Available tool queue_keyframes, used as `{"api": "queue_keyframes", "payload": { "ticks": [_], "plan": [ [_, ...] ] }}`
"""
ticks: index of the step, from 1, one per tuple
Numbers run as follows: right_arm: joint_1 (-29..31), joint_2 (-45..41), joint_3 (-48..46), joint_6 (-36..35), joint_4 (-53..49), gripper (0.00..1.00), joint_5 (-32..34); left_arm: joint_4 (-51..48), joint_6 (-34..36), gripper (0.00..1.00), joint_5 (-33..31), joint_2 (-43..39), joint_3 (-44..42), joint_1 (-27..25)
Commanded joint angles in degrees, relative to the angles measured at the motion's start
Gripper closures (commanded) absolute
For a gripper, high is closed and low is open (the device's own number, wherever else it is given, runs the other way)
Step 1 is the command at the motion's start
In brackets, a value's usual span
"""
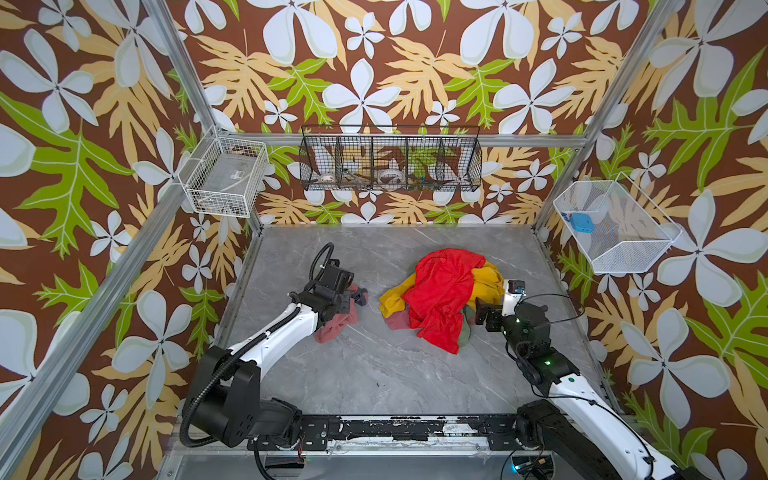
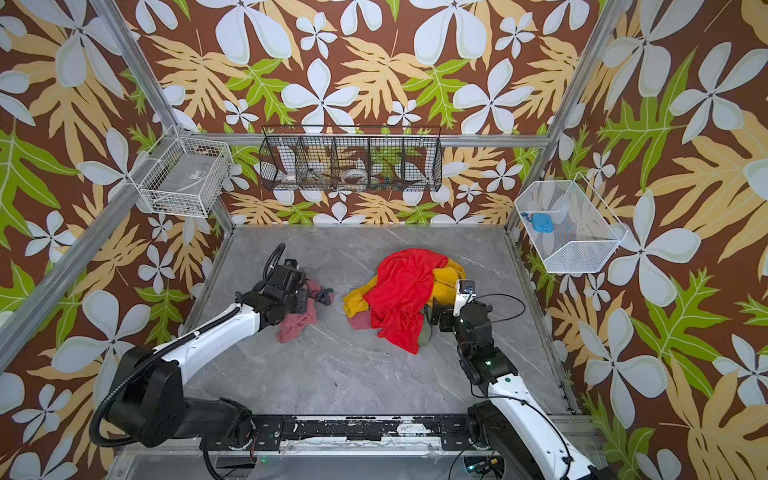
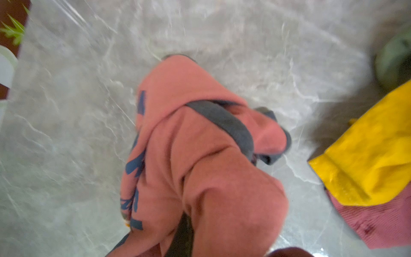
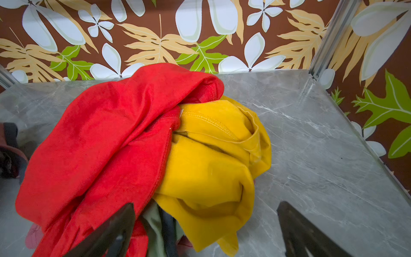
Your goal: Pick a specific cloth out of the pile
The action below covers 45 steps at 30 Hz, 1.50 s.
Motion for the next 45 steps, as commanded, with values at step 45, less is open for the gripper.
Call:
{"api": "queue_keyframes", "payload": {
  "ticks": [45],
  "plan": [
    [0.04,-5.11,-4.61,-1.1,0.87,0.0,7.55,7.22,9.39,0.9,-11.64,34.95,23.07,7.77]
  ]
}}
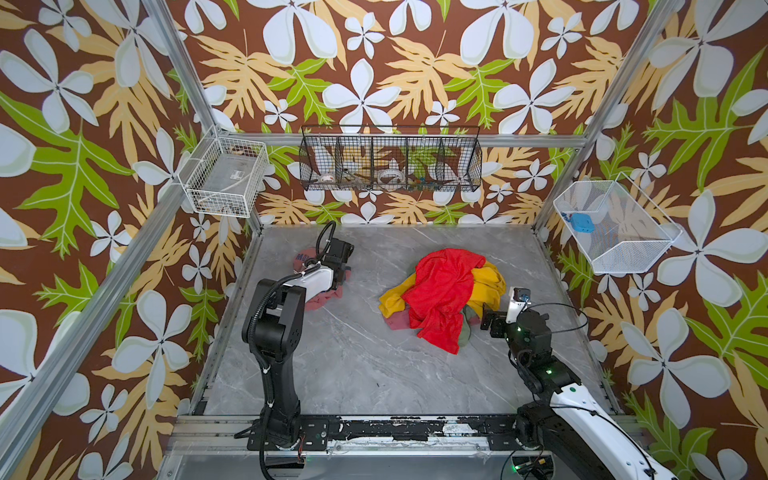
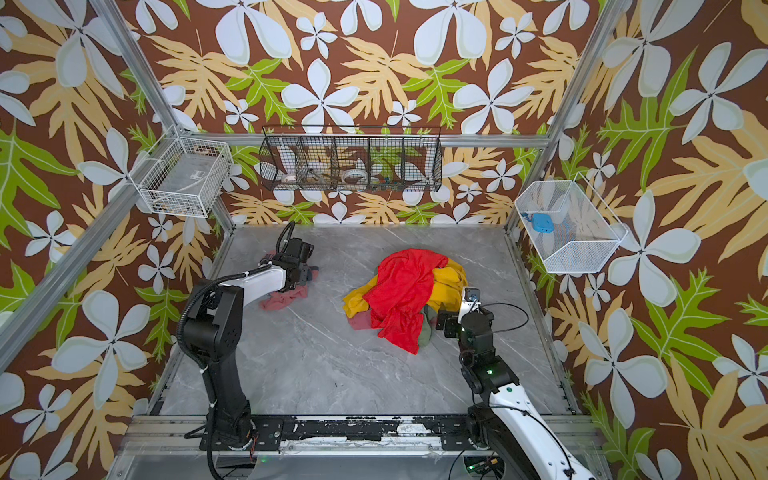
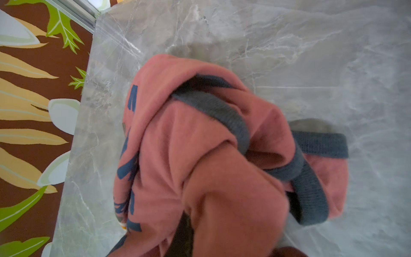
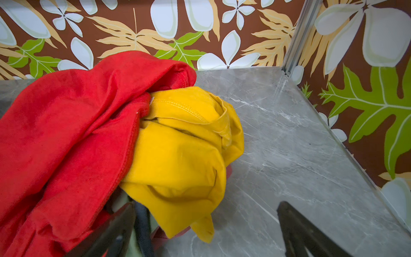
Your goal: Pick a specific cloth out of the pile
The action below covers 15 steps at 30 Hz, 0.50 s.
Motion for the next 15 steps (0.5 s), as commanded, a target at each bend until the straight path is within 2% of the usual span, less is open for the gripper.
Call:
{"api": "queue_keyframes", "payload": {
  "ticks": [1,9,15],
  "plan": [
    [0.05,-0.57,-0.34,-0.37,1.55,0.0,1.34,0.79,-1.45,0.86,0.56,1.16,1.17,0.04],
    [0.03,-1.04,-1.38,-0.49,2.04,0.0,2.58,1.87,-1.99,0.41,1.84,2.0,0.19,0.0],
    [-0.06,-1.03,-3.83,-2.32,6.63,0.0,4.5,5.31,-2.22,0.22,2.84,-0.97,-3.34,0.0]
  ]
}}
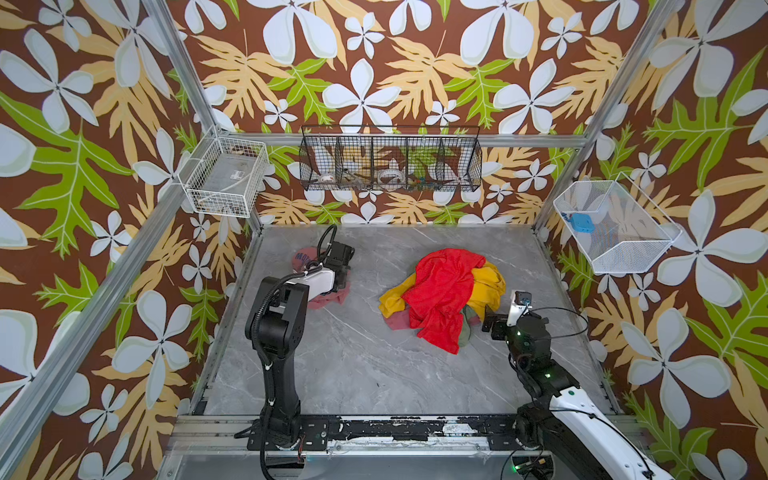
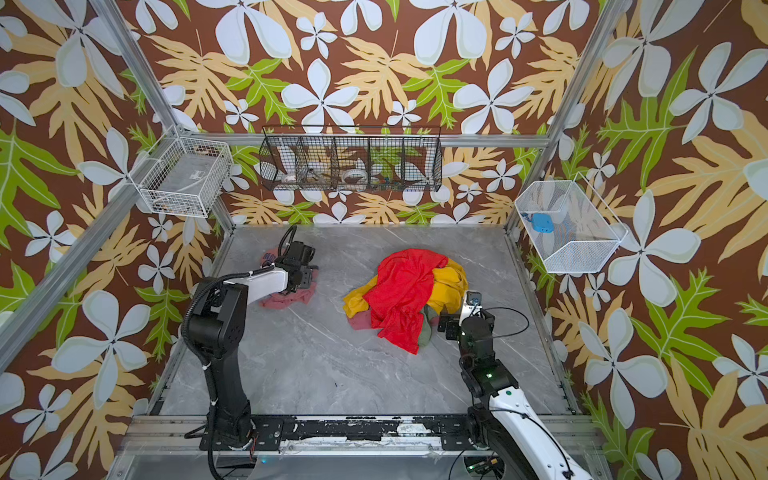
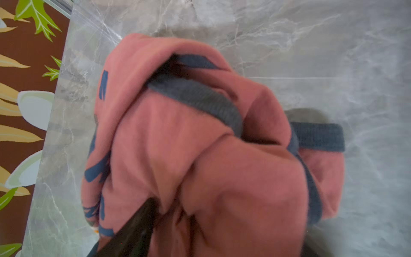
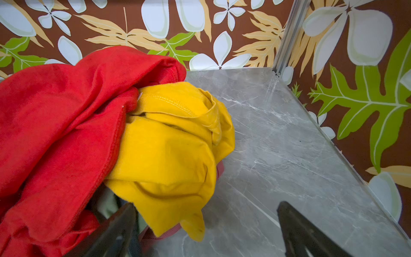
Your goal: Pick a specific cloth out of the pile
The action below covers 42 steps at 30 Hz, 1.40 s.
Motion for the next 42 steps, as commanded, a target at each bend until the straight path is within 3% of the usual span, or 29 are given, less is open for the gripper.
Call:
{"api": "queue_keyframes", "payload": {
  "ticks": [1,6,22,27,42],
  "plan": [
    [0.01,-0.09,-1.18,-1.66,4.85,0.0,2.07,3.32,-0.9,0.18,0.83,-2.21,-1.84,0.0],
    [0.01,-0.7,-2.74,-4.1,9.1,0.0,3.12,8.75,-1.99,0.0,1.19,-8.53,-8.1,0.07],
    [-6.18,2.13,-8.63,-6.91,25.44,0.01,-0.64,29.13,-5.43,0.0,-1.89,-29.89,-30.68,-0.1],
    [-6.34,8.91,-10.46,-8.78,35.21,0.0,-1.54,36.45,-5.44,0.0,-4.48,-36.65,-38.17,-0.13],
    [-6.58,25.31,-6.62,-12.96,45.46,0.0,-4.14,40.14,-6.67,0.0,-8.46,-45.08,-45.38,-0.1]
  ]
}}
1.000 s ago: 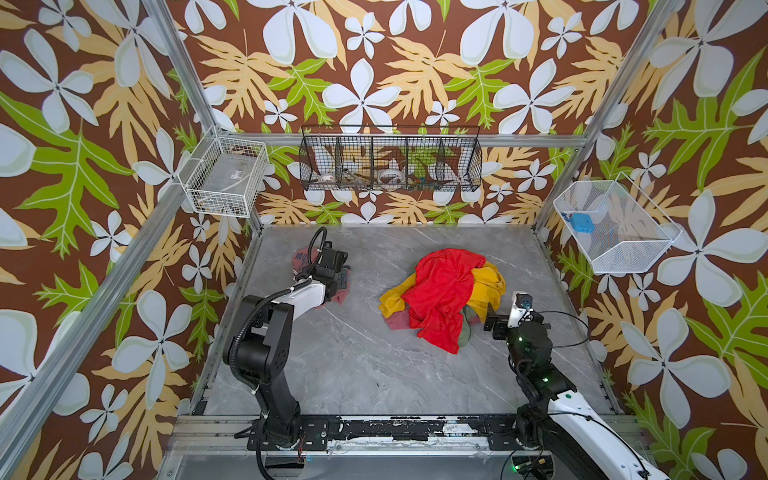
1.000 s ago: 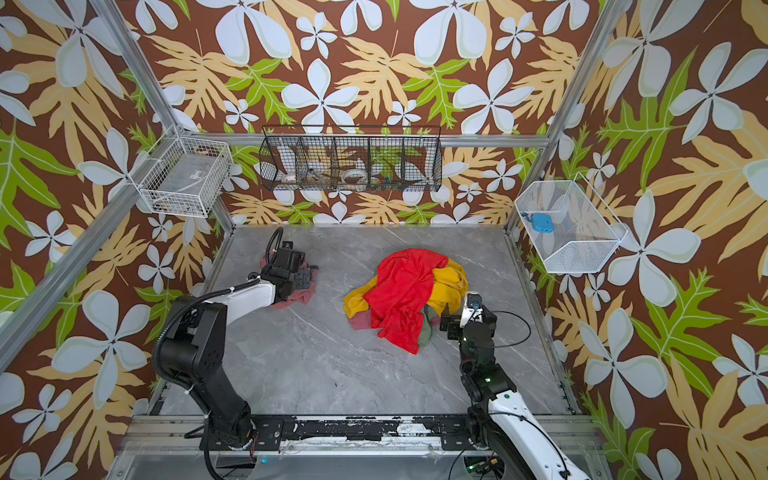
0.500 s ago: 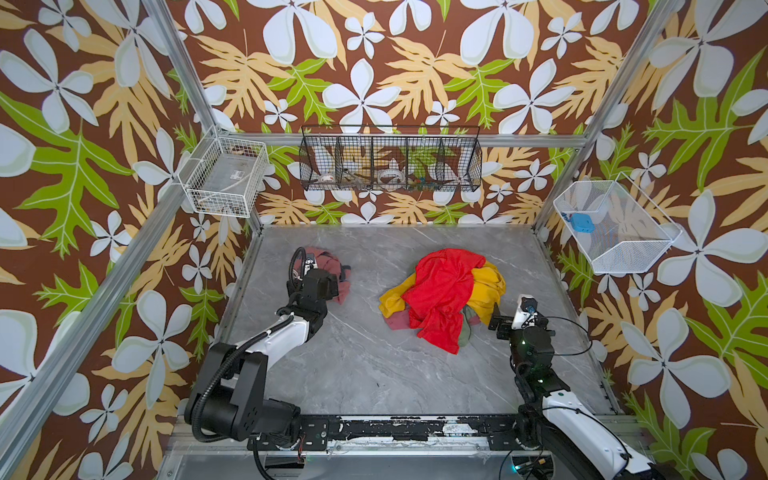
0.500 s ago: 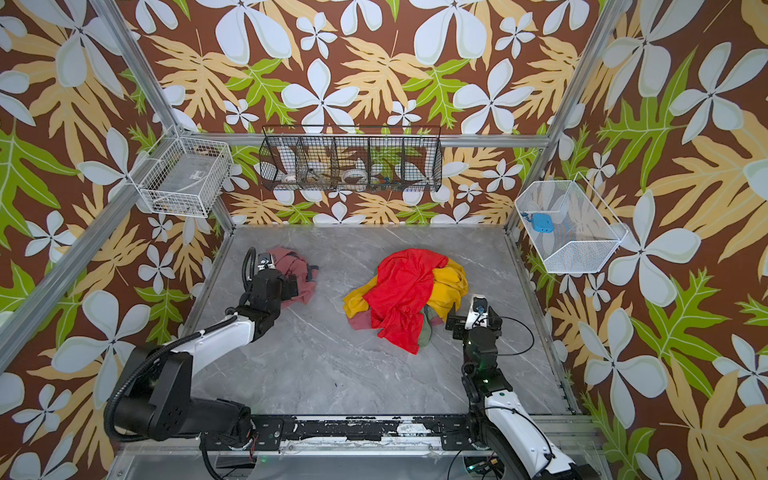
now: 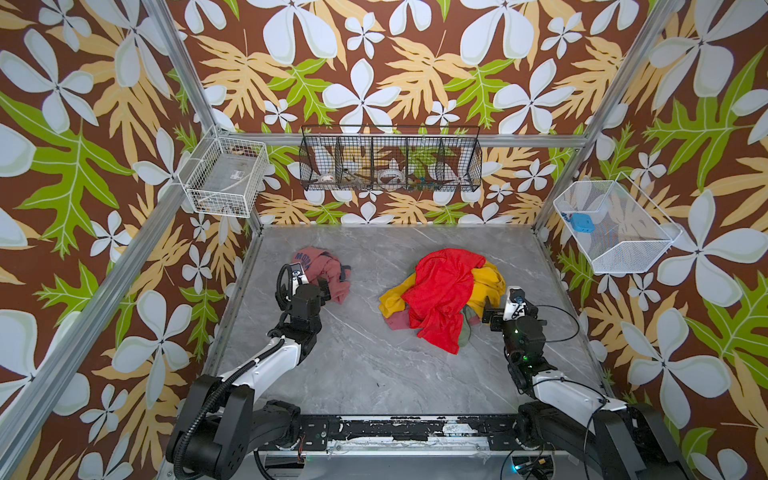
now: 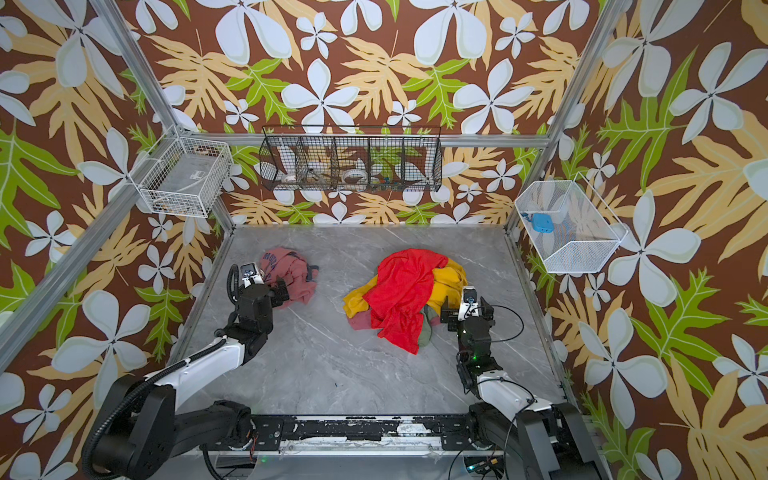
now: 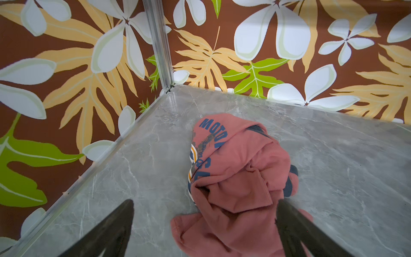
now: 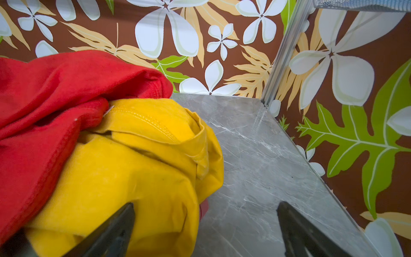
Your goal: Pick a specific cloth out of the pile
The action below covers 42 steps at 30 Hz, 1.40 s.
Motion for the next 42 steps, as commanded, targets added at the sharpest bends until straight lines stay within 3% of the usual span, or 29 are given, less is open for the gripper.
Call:
{"api": "queue_keyframes", "payload": {
  "ticks": [1,7,10,14,19,30,37,42],
  "plan": [
    [0.08,1.75,0.66,-1.08,4.59,0.0,-1.15,2.61,-0.98,0.0,-1.54,-0.94,-0.52,-0.04],
    [0.03,3.37,-0.22,-0.9,6.37,0.01,-1.14,-6.15,-7.5,0.0,-0.03,-1.8,0.97,-0.01],
    [-0.04,3.54,-1.71,-0.75,8.64,0.01,-0.75,-3.98,-9.65,0.0,0.77,-4.26,-1.35,-0.01],
    [-0.7,4.5,-1.88,-0.83,10.36,0.01,-1.69,2.49,-6.43,0.0,-0.8,-7.71,-5.5,0.0],
    [-1.1,7.42,-1.45,-1.24,14.01,0.02,-2.61,2.84,-3.57,0.0,-3.0,-7.99,-5.87,0.0],
    [-3.58,19.54,0.32,-1.44,21.95,0.03,-5.6,15.69,0.93,0.0,-5.67,-5.18,-10.82,0.02],
    [-6.57,21.17,3.5,0.46,17.51,0.0,-9.92,31.34,5.77,0.0,-5.42,-1.6,-16.45,0.0],
    [-8.31,21.57,4.82,2.29,15.69,0.01,-11.96,37.3,8.16,0.0,-4.41,3.45,-16.68,0.18]
  ]
}}
